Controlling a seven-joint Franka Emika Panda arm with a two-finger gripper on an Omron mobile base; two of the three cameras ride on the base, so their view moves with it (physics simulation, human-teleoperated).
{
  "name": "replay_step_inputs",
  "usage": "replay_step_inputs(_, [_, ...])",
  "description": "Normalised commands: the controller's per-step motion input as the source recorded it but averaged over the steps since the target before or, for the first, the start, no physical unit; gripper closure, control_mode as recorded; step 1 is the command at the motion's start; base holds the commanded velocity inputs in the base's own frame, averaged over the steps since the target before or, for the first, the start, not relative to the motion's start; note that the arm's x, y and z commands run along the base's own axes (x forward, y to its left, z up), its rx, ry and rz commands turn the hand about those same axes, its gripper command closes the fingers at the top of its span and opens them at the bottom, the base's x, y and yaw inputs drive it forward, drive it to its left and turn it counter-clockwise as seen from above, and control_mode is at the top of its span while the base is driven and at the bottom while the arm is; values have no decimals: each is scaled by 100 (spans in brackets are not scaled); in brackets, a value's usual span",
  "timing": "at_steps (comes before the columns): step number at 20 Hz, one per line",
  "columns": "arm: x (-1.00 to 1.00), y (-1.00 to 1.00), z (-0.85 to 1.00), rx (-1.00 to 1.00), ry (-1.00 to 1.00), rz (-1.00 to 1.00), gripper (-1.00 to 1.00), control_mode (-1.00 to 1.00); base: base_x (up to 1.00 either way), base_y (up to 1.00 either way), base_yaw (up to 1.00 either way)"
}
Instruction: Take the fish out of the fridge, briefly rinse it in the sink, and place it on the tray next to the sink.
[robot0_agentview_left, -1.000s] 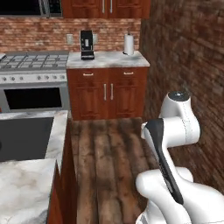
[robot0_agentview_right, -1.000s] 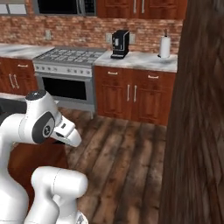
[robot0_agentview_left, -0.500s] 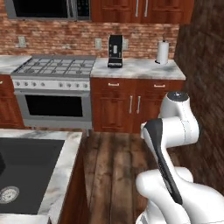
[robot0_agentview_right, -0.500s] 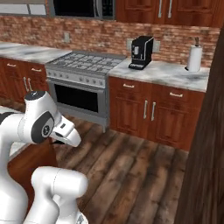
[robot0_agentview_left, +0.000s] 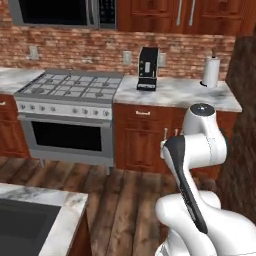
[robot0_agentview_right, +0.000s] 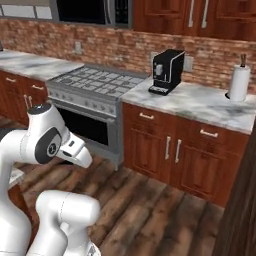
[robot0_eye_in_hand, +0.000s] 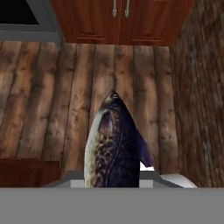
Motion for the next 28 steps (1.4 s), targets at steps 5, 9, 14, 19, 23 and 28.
replay_step_inputs(5, [0,0,0,0,0,0,100,100,100,-9,56])
replay_step_inputs(9, [0,0,0,0,0,0,100,100,100,-3,62])
replay_step_inputs(14, [0,0,0,0,0,0,100,100,100,-3,66])
replay_step_inputs(19, [0,0,0,0,0,0,100,100,100,-5,67])
replay_step_inputs(23, [0,0,0,0,0,0,100,100,95,-7,70])
replay_step_inputs(28, [0,0,0,0,0,0,100,100,78,-8,73])
